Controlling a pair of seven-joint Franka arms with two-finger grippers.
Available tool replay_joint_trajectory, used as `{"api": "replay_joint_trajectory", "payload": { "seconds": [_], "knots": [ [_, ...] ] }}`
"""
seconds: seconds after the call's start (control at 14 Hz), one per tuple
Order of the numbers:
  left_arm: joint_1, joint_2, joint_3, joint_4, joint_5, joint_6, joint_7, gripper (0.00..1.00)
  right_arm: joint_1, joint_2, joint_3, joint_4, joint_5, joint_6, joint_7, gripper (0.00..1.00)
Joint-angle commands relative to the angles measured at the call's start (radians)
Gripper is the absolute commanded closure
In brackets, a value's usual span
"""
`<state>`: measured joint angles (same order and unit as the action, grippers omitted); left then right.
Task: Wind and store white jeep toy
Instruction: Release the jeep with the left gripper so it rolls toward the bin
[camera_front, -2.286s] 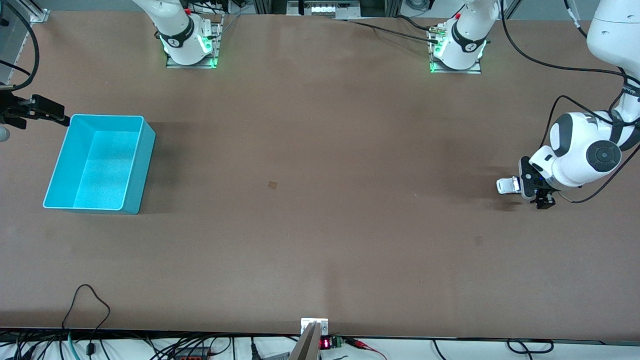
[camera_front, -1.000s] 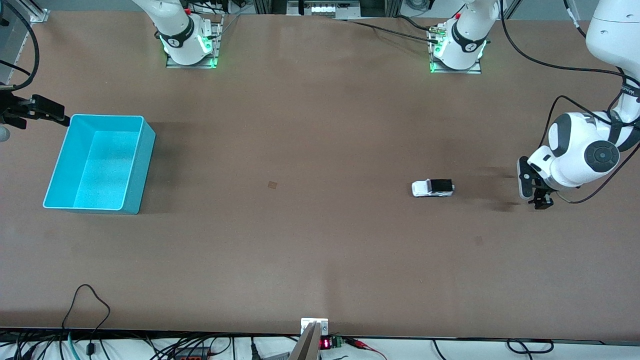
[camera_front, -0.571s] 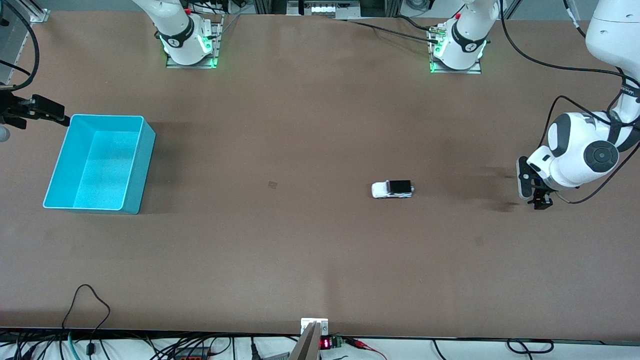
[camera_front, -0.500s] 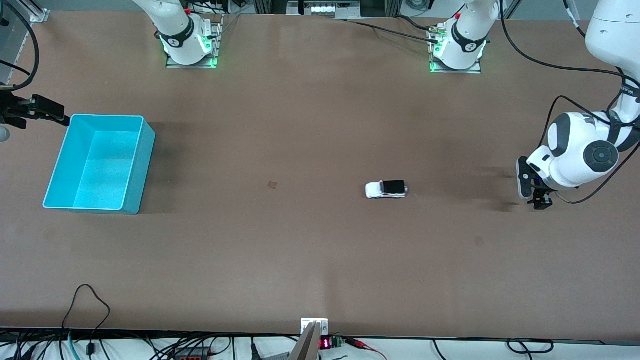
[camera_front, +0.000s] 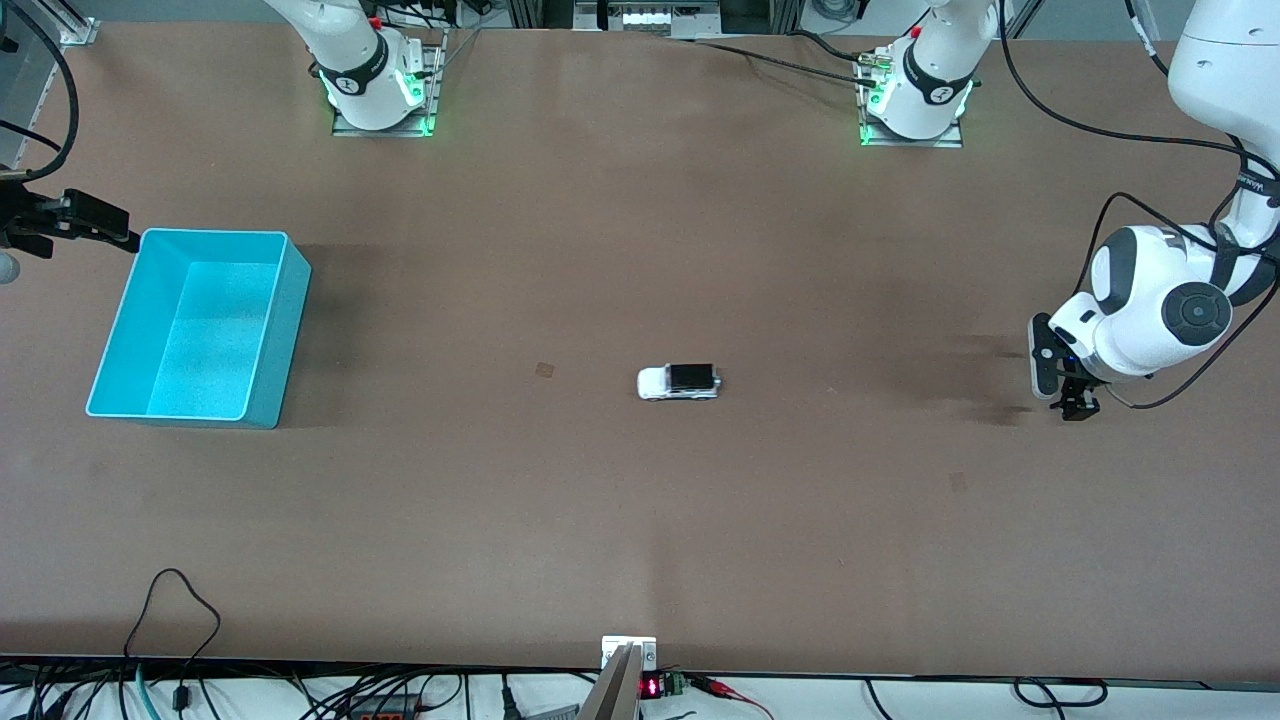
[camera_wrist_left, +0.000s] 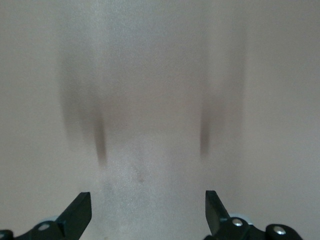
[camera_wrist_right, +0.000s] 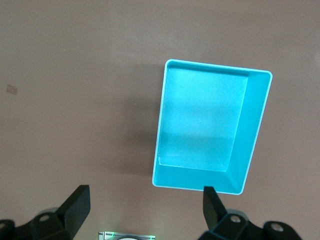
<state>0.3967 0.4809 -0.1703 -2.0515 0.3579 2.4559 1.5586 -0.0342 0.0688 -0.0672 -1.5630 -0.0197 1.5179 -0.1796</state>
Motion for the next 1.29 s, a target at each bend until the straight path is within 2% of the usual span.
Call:
{"api": "replay_joint_trajectory", "payload": {
  "seconds": [0.0, 0.57, 0.79, 0.86, 1.21],
  "knots": [
    [0.008, -0.027, -0.011, -0.007, 0.018, -0.020, 0.015, 0.00, -0.003, -0.007, 0.003, -0.006, 0.000, -0.005, -0.008, 0.00],
    [-0.001, -0.034, -0.012, -0.012, 0.018, -0.020, 0.014, 0.00, -0.006, 0.017, 0.003, 0.003, 0.000, 0.002, -0.018, 0.00],
    [-0.022, -0.071, -0.044, -0.013, 0.015, -0.058, 0.011, 0.00, -0.007, 0.032, 0.003, 0.001, 0.001, 0.004, -0.018, 0.00],
    [-0.041, -0.083, -0.047, -0.012, -0.003, -0.069, 0.009, 0.00, -0.007, 0.039, 0.003, 0.003, 0.001, 0.004, -0.018, 0.00],
    [-0.105, -0.128, -0.047, 0.005, -0.250, -0.104, 0.005, 0.00, -0.007, 0.063, 0.003, 0.003, 0.000, -0.005, -0.020, 0.00]
  ]
}}
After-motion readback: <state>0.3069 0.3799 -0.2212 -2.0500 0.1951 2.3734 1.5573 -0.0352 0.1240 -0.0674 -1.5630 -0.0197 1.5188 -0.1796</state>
